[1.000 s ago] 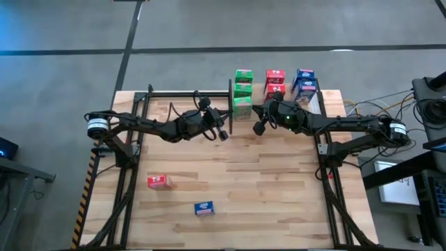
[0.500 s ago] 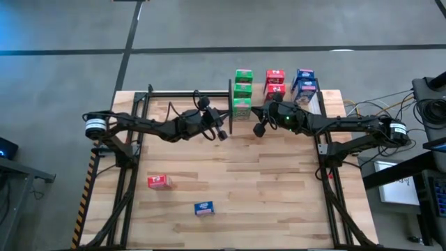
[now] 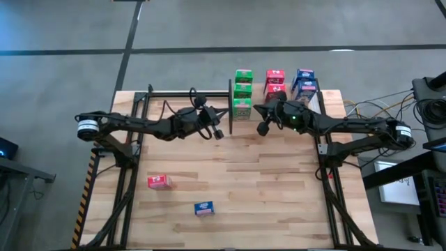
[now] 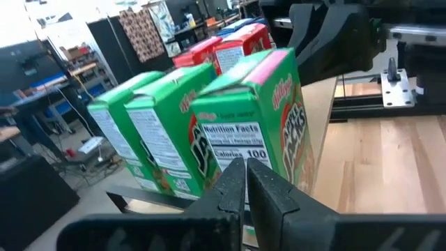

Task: Stack cereal on shelf
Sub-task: Put the blue cereal box on the shelf aligned with other blue cereal boxes

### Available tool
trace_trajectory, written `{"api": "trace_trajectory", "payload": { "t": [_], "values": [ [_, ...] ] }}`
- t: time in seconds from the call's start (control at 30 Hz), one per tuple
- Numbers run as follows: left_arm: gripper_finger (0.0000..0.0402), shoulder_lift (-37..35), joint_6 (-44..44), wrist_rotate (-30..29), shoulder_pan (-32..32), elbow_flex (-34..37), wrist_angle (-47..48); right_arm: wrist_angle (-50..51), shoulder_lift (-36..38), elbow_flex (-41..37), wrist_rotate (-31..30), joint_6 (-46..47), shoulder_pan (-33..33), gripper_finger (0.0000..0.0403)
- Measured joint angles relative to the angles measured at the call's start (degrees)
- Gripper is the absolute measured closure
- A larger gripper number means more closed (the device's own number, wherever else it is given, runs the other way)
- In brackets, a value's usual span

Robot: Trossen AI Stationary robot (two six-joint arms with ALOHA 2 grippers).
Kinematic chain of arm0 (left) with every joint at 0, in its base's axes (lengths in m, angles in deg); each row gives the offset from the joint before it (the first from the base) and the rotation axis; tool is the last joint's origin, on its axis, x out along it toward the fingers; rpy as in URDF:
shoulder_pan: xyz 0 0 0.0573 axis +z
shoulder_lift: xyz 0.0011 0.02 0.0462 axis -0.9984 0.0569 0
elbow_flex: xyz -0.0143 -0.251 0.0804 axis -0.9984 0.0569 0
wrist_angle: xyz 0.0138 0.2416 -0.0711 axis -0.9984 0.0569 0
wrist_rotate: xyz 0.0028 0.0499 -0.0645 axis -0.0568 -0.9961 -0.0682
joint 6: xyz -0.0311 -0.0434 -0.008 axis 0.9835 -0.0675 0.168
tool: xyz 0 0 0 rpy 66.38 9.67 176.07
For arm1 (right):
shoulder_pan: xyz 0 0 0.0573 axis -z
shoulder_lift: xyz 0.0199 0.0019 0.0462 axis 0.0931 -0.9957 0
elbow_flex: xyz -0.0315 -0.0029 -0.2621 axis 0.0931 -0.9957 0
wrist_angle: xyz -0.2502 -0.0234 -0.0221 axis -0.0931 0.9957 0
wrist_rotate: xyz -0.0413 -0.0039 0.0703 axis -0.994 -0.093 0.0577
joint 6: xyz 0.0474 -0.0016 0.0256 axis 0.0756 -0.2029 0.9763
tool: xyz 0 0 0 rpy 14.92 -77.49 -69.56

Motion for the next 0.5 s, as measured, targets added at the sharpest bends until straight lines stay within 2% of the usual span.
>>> {"api": "trace_trajectory", "payload": {
  "t": [0.23,0.37,0.5],
  "values": [
    [0.0401,-2.3,-7.4,0.0,1.6,0.1,-0.9,0.4,2.4,0.0,-0.1,-0.8,0.0,0.0390],
    [0.0401,-2.1,-8.1,0.0,4.5,0.1,-1.5,0.1,3.5,0.1,-0.1,-1.8,0.0,0.0390],
    [0.0401,-1.5,-7.0,0.4,6.4,0.1,-1.5,2.2,3.5,3.5,-0.1,-2.5,0.6,0.0390]
  ]
}}
